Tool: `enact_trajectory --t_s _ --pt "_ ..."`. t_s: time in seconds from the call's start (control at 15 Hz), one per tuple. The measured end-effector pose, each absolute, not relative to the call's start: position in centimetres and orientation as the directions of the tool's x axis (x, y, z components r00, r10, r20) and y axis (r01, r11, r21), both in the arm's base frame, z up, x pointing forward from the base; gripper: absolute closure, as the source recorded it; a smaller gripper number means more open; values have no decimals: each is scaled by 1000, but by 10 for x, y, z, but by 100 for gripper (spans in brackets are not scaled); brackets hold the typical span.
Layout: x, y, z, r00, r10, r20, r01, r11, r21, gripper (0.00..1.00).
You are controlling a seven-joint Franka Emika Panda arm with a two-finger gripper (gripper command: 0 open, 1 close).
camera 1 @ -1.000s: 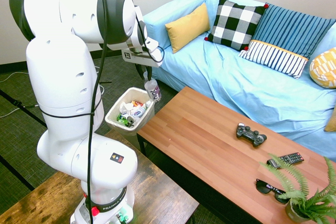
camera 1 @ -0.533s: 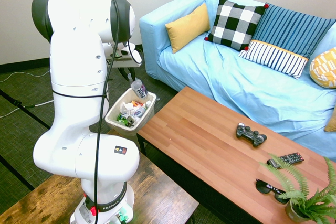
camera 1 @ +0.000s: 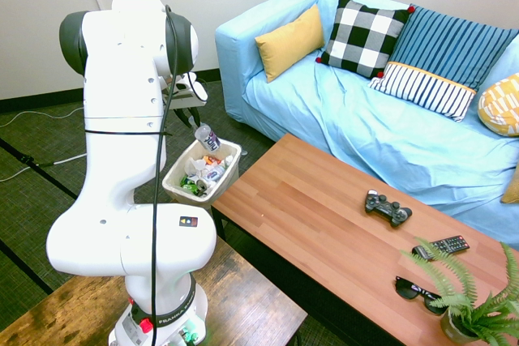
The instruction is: Throw the bottle in the trash bin
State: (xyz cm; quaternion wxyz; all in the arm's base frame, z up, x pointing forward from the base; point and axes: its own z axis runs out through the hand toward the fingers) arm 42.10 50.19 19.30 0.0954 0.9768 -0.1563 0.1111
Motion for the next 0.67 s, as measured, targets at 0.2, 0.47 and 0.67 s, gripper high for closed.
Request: enact_trajectory --t_s 0.2,0.47,0.67 --pt "430 502 198 922 -302 240 -343 -928 148 0" --pt "432 501 199 923 -307 231 -346 -925 154 0" --pt "433 500 199 924 -306 229 -345 -925 158 0"
